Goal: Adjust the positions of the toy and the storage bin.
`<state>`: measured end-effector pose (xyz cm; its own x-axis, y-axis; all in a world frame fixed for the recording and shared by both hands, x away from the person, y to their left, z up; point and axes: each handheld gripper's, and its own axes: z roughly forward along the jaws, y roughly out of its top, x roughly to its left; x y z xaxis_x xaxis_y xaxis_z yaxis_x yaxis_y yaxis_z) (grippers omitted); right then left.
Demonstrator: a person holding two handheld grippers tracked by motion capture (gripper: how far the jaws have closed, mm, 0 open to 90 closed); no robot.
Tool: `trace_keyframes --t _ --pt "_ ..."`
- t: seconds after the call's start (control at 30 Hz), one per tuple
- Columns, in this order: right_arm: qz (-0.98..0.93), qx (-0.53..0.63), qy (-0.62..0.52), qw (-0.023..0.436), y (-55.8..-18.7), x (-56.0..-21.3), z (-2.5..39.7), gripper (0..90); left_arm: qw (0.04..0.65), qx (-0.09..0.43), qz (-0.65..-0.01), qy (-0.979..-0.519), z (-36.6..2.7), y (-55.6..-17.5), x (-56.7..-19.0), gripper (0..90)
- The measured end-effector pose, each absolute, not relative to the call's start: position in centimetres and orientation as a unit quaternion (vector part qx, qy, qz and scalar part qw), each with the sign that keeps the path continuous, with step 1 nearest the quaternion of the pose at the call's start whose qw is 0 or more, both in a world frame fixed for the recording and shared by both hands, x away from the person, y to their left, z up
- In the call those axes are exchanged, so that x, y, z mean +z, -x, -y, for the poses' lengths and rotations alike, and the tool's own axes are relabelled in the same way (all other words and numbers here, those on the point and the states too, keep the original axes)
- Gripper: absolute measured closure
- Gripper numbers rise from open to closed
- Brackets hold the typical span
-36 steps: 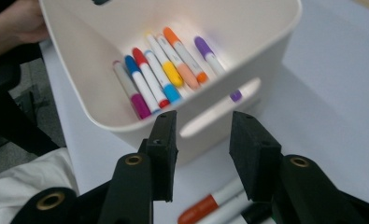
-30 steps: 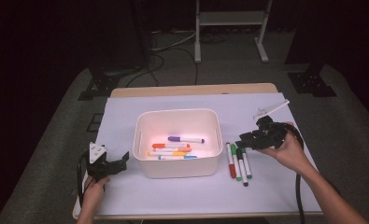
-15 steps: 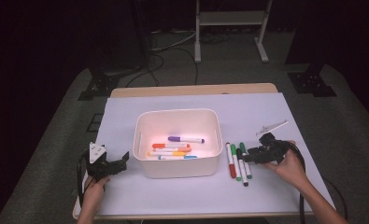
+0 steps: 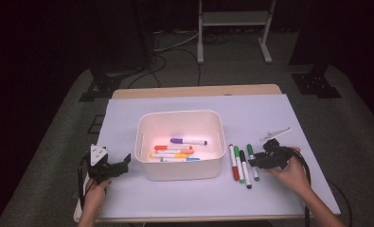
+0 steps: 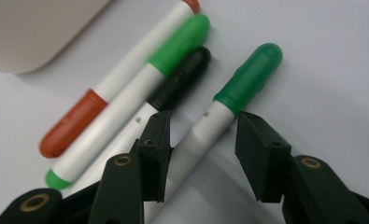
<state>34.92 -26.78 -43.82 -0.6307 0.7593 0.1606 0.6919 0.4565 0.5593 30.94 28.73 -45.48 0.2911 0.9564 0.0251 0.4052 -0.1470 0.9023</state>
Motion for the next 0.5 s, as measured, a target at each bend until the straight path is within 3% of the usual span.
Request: trace_keyframes --t 0.23,0.5 --pt "-0.843 0.292 -0.446 0.076 -34.2 -43.9 28.7 57.3 0.422 0.326 -0.498 -0.684 -28.7 -31.0 -45.5 0.0" --pt "-0.834 0.286 -0.462 0.096 -33.9 -43.9 30.2 68.3 0.421 0.327 -0.498 -0.684 -28.7 -30.9 -45.5 0.0"
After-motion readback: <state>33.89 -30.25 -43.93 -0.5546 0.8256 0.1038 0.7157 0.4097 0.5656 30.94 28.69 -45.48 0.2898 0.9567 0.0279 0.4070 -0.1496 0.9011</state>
